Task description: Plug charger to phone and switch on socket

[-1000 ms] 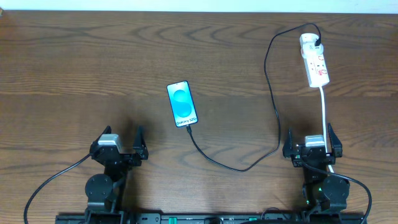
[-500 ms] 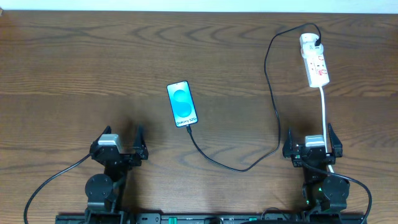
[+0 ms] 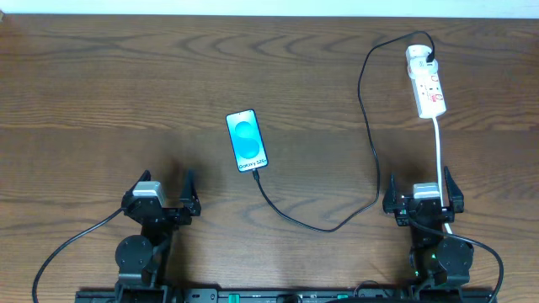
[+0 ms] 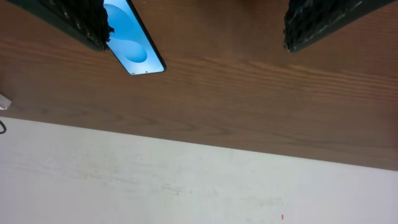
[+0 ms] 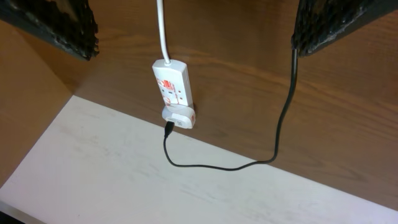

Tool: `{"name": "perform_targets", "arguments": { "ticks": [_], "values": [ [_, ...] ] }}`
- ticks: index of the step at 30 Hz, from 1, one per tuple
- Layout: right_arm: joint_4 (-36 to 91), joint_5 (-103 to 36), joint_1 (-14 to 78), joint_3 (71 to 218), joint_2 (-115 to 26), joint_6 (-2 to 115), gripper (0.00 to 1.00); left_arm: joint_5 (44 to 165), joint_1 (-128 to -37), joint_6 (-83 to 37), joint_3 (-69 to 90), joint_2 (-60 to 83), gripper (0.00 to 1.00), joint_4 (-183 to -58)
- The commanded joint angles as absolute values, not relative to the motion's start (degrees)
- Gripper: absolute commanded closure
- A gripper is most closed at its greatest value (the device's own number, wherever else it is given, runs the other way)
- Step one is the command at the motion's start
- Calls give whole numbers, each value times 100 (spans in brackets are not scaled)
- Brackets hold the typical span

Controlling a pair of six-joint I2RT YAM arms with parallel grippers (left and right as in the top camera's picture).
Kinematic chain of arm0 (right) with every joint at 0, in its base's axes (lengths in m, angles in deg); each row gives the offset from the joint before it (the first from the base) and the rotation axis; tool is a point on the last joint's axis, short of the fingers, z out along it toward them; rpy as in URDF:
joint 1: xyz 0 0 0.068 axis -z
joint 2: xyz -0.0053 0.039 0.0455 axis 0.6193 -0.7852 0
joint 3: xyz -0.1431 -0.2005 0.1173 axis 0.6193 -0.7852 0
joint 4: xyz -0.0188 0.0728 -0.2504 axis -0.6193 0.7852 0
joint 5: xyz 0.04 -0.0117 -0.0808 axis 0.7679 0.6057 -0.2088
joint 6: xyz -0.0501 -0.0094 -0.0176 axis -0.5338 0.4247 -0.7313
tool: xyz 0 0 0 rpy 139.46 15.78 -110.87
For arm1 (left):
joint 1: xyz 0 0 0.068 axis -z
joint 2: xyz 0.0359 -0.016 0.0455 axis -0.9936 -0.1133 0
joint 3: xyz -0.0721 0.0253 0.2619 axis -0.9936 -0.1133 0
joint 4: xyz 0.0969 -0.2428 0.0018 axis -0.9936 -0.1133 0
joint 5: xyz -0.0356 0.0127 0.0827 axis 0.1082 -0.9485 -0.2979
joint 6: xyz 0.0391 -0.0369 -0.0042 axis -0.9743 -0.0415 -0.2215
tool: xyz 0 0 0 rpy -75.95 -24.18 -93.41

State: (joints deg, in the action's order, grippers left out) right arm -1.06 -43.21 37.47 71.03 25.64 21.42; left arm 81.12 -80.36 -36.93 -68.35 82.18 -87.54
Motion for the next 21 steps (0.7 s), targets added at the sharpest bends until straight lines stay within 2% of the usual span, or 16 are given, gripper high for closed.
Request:
{"name": "perform_targets", "arguments": {
  "ticks": [1, 21],
  "values": [
    [-95, -4295, 3825, 7082, 2605, 2245, 1, 8188, -8060, -3782, -6918, 8253, 11, -8966],
    [-95, -4295, 3825, 7082, 2605, 2245, 1, 8042, -8060, -3782, -6918, 8247, 11, -8985]
  ]
}}
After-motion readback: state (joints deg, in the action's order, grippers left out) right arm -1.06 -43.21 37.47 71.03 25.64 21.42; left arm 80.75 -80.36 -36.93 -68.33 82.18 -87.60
